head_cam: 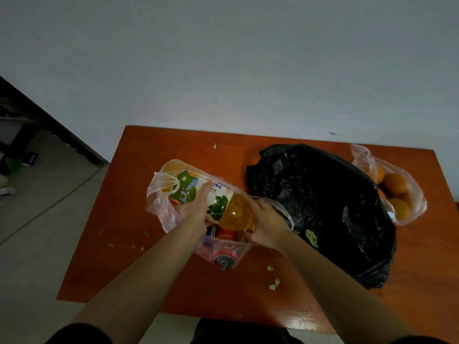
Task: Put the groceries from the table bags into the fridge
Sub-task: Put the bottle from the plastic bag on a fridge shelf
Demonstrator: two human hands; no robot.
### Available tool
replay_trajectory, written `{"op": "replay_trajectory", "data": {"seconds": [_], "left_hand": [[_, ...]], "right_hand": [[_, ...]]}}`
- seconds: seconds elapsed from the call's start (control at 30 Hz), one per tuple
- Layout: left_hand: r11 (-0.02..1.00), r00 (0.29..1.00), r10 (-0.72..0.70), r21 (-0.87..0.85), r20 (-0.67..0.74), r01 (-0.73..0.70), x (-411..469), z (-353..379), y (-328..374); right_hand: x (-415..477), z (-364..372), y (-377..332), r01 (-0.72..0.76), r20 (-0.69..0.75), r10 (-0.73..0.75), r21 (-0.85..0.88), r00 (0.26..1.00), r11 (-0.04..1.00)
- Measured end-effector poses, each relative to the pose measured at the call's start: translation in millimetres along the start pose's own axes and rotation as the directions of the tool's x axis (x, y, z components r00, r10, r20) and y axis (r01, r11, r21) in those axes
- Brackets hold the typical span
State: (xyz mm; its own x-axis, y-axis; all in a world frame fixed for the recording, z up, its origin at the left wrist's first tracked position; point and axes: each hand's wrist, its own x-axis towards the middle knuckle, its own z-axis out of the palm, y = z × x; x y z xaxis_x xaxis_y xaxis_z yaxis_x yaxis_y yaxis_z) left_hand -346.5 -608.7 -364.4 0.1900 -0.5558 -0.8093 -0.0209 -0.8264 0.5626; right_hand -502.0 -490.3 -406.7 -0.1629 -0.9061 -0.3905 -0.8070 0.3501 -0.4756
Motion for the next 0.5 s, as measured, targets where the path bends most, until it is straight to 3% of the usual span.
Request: {"op": "replay_trajectory", "data": {"seconds": [0.1,0.17,0.23,0.33,0.5], "left_hand": [[1.0,1.0,-0.007,0.015,0.0,0.007,-2.6,-2.7,-1.0],[0.999,1.0,-0.006,0.033,0.031,0.005,-6.9,-4.8,-1.7],[0.999,0.997,-0.01,0.04,0.075,0.007,-8.8,-6.4,-3.5],[0.998,0.987,-0.048,0.046,0.154,0.041,-15.0,-8.6,-5.5],[0.998,0.968,-0.06,0.023,0.244,0.056,-28.3,-14.0,-4.2]], "right_hand": [[-6.8,3.2,16.2,-0.191,0.107,0.185,0.044,0.977,0.981],[-12.8,6.2,22.5,-0.226,0.136,0.22,0.027,0.966,0.974],[-16.5,7.1,21.7,-0.198,0.114,0.194,0.021,0.974,0.98],[-22.1,3.8,16.1,-0.123,0.055,0.115,0.163,0.992,0.979],[-39.7,-9.5,4.4,0.025,-0.17,0.014,0.225,0.985,0.974]]}}
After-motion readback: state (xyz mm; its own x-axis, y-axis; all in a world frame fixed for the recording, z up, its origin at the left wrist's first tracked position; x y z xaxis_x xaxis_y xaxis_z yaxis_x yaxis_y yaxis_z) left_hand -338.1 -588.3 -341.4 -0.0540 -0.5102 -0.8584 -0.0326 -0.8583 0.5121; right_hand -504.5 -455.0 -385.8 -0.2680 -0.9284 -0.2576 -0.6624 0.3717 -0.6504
